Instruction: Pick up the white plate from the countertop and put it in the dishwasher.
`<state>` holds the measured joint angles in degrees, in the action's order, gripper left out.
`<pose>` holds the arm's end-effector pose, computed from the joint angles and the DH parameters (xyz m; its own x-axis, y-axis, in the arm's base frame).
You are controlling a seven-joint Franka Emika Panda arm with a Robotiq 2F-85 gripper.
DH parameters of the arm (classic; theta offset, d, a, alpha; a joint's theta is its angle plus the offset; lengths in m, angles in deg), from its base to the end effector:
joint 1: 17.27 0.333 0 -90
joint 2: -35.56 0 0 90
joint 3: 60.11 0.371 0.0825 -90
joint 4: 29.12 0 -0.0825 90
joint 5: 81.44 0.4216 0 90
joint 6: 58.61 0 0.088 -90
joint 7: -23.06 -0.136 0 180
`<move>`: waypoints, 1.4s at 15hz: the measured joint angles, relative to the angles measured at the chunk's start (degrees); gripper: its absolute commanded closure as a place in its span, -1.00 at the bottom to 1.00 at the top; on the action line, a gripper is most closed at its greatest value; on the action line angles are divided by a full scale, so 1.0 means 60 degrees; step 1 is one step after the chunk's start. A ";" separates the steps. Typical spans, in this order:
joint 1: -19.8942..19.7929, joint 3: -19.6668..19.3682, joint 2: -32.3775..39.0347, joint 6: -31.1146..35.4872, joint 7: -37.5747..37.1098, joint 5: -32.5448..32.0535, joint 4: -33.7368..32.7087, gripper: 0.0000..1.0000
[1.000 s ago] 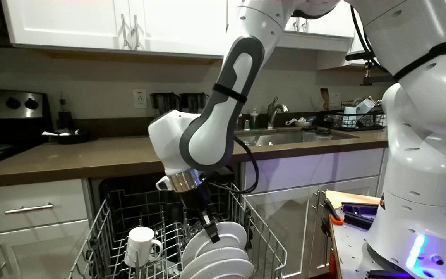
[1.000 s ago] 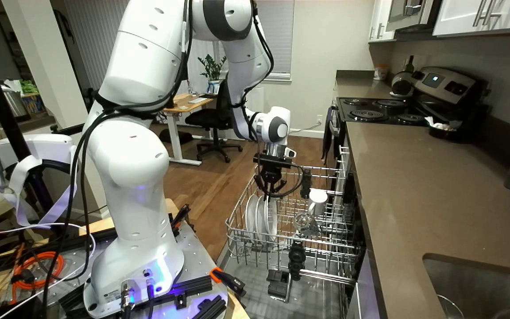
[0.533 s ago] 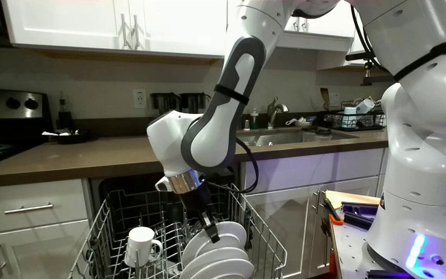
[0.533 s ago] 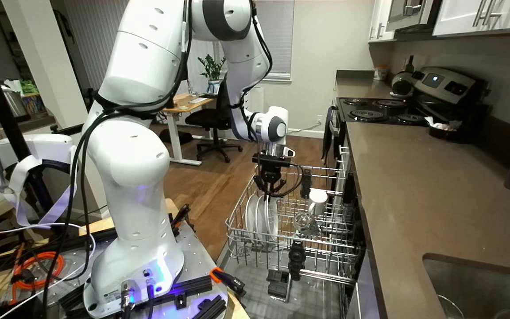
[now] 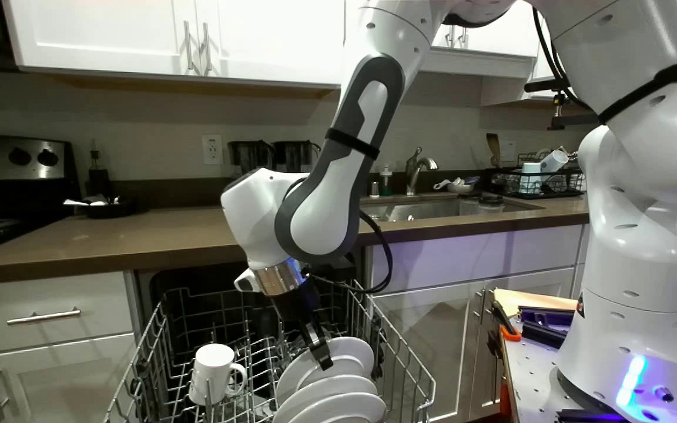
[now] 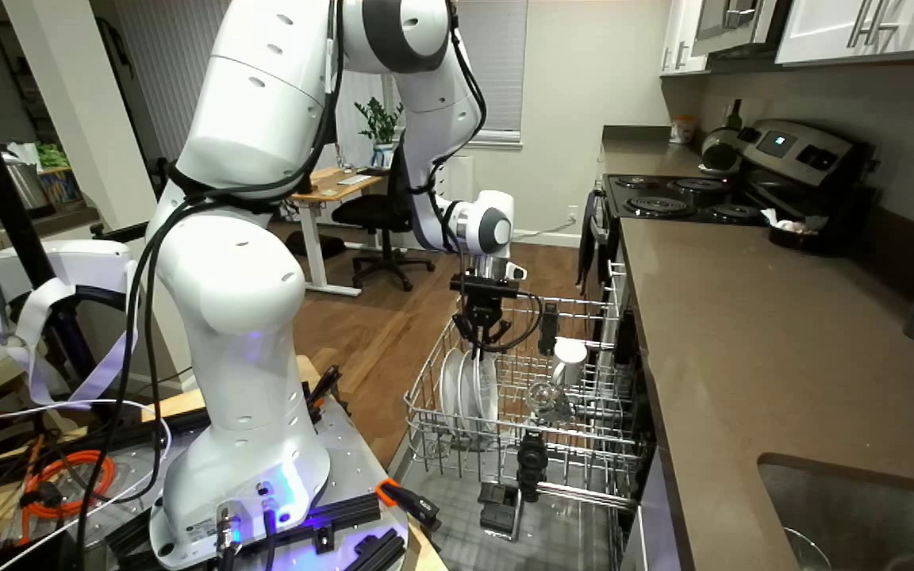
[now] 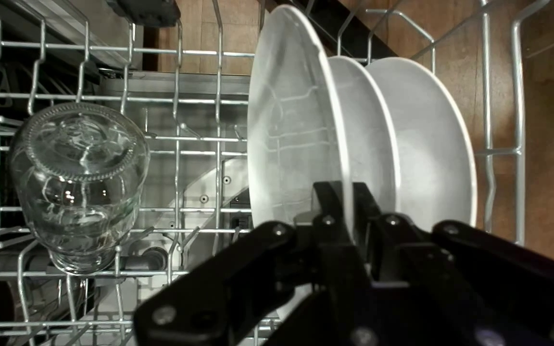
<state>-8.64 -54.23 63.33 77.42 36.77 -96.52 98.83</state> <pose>0.5169 0.1296 0.1162 0.7108 0.6154 -0.3408 0.6489 -0.7606 -0.0200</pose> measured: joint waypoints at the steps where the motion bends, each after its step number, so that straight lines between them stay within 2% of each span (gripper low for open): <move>1: 0.0013 0.0000 0.0000 -0.0004 -0.0008 -0.0001 0.0000 0.83; 2: 0.0022 0.0000 0.0005 -0.0005 -0.0010 -0.0002 0.0000 0.82; 3: 0.0028 -0.0001 0.0008 -0.0007 -0.0014 -0.0004 0.0000 0.72; 8: 0.0030 -0.0039 0.0008 -0.0064 -0.0017 -0.0021 -0.0040 0.73; 9: 0.0030 -0.0051 0.0007 -0.0081 -0.0017 -0.0022 -0.0062 0.62; 10: 0.0030 -0.0063 0.0006 -0.0093 -0.0017 -0.0022 -0.0079 0.23; 11: 0.0030 -0.0074 0.0005 -0.0103 -0.0017 -0.0022 -0.0093 0.19; 13: 0.0030 -0.0102 -0.0004 -0.0160 -0.0017 -0.0022 -0.0143 -0.01; 18: 0.0030 -0.0121 -0.0226 -0.0265 -0.0017 -0.0023 -0.0204 -0.67; 21: 0.0030 -0.0106 -0.0569 -0.0574 -0.0017 -0.0023 -0.0200 -0.97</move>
<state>-8.46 -54.86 59.92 73.98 36.67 -96.66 97.63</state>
